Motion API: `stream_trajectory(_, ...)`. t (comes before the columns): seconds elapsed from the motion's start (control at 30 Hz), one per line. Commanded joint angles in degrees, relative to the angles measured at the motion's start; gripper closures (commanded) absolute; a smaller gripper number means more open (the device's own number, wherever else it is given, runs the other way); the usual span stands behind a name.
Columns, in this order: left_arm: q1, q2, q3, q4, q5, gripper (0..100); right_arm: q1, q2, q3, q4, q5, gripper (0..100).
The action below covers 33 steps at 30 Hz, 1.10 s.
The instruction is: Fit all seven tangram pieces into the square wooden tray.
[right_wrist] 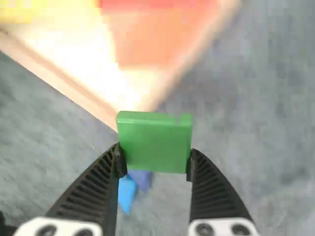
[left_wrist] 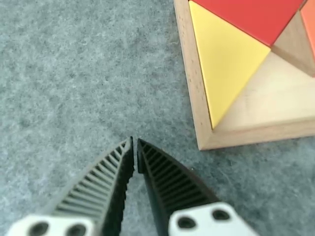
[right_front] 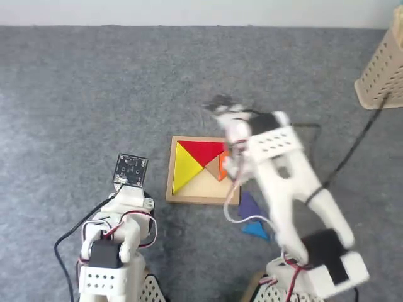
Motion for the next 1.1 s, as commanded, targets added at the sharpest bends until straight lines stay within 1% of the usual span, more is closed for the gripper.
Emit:
stream_trajectory(0.0, -0.3, -1.2, -1.1, 0.4, 0.4, 99, -5.2, 4.8, -8.8, 0.8, -3.3, 97.2)
stream_trajectory(0.23, -0.3, -1.2, -1.1, 0.4, 0.4, 99, -9.1, 17.5, -14.2, -1.3, -4.6, 97.4)
stream_trajectory(0.27, -0.3, -1.2, -1.1, 0.4, 0.4, 99, -9.6, 18.9, -14.8, -2.0, -5.6, 97.5)
stream_trajectory(0.33, -0.3, -1.2, -1.1, 0.4, 0.4, 99, -10.7, 20.9, -15.8, -2.7, -7.7, 97.5)
stream_trajectory(0.5, -0.3, -1.2, -1.1, 0.4, 0.4, 99, -13.4, 22.5, -16.1, -2.7, -8.4, 96.9)
stream_trajectory(0.57, -0.3, -1.2, -1.1, 0.4, 0.4, 99, -14.5, 22.6, -16.0, -2.5, -8.1, 93.5)
stream_trajectory(0.67, -0.3, -1.2, -1.1, 0.4, 0.4, 99, -15.1, 22.6, -15.6, -2.2, -8.3, 82.9)
stream_trajectory(0.73, -0.3, -1.2, -1.1, 0.4, 0.4, 99, -14.9, 22.5, -15.6, -2.4, -8.4, 77.9)
stream_trajectory(0.97, -0.3, -1.2, -1.1, 0.4, 0.4, 99, -14.8, 22.2, -15.7, -4.3, -8.5, 77.1)
stream_trajectory(1.07, -0.3, -1.2, -1.1, 0.4, 0.4, 99, -14.2, 22.2, -15.7, -4.6, -10.2, 77.2)
